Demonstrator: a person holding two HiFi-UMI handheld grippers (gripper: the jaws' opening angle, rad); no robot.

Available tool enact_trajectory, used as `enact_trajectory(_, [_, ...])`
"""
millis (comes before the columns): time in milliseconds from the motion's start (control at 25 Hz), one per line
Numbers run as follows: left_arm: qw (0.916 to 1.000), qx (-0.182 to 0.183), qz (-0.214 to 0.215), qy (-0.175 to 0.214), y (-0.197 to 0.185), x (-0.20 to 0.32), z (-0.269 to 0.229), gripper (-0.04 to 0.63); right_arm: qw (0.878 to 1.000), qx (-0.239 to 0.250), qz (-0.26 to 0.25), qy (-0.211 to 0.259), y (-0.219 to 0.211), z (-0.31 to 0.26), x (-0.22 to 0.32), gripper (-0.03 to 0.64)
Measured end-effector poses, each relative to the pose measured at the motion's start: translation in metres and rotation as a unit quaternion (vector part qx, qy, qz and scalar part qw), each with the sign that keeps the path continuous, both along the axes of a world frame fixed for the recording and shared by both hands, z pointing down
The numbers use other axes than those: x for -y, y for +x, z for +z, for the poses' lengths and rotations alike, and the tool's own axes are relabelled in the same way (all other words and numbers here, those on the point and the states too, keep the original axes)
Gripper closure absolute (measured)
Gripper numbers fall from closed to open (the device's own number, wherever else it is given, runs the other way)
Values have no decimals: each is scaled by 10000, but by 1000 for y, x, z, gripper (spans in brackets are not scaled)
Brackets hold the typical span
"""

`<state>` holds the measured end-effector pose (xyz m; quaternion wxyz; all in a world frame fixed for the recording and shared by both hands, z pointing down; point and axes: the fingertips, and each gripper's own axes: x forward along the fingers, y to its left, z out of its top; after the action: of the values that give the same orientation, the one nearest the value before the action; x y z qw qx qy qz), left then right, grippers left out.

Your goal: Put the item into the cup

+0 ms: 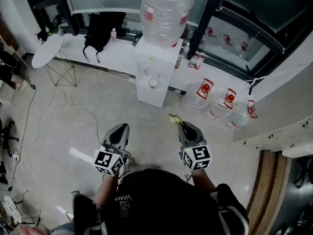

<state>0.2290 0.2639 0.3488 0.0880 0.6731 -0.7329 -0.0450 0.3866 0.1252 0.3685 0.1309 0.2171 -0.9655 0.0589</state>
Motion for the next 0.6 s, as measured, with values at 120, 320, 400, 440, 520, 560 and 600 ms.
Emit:
enact_trajectory(120, [10000, -7, 48, -6, -7, 1, 2, 577, 10000, -16, 28, -3, -8, 1, 0, 565])
enact_trajectory(320, [9998, -76, 167, 3, -22, 6, 4, 577, 9993, 72, 96, -357, -24, 8, 3, 565])
enact_trajectory(400, [9996, -102, 244, -4, -30, 9, 5, 577, 9989, 72, 171, -431, -33, 10, 5, 565])
enact_trajectory(440, [9995, -104, 287, -6, -36, 10, 5, 577, 9988, 74, 217, -443, -38, 11, 6, 565])
enact_trajectory(520, [9993, -90, 373, -5, -51, 10, 5, 577, 9984, 87, 323, -465, -52, 10, 5, 565])
enact_trajectory(560, [9991, -75, 418, 1, -61, 9, 5, 577, 9981, 96, 381, -473, -60, 10, 5, 565])
enact_trajectory(600, [9989, -56, 467, 15, -70, 8, 5, 577, 9978, 110, 439, -478, -69, 9, 4, 565])
